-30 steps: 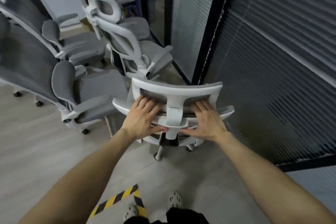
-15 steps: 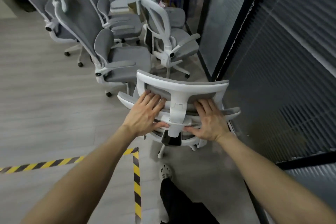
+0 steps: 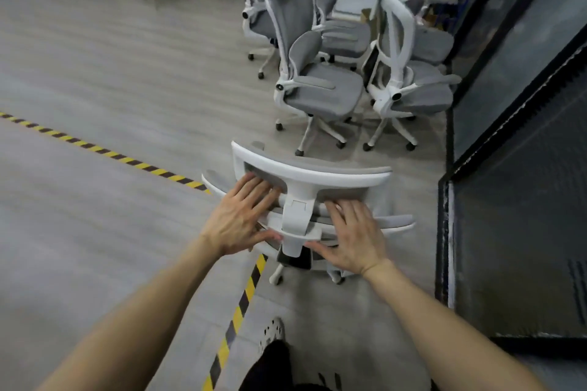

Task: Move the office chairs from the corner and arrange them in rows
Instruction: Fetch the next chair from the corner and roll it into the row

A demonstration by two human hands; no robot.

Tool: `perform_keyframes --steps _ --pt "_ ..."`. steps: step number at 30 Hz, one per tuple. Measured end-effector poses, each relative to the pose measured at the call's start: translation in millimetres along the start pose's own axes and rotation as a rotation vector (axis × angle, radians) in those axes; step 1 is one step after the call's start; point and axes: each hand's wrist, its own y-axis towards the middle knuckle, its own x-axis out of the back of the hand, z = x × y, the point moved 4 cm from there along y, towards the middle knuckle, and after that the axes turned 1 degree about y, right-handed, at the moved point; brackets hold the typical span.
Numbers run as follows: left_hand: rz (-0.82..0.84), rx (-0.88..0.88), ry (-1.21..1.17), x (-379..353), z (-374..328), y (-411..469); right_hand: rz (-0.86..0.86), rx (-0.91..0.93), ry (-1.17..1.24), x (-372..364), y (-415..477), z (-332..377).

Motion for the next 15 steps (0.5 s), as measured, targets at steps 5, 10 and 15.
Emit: perform_keyframes --steps 5,10,15 --pt "0.053 0.22 0.011 27 -37 -90 0.034 0.167 0.071 -1 -26 41" --pt "0.05 0.456 0.03 48 -70 -191 -0.069 0.408 0.216 12 -44 105" --pt "0.122 0.614 0.069 64 -90 -286 -0.134 0.565 0.313 16 -63 175"
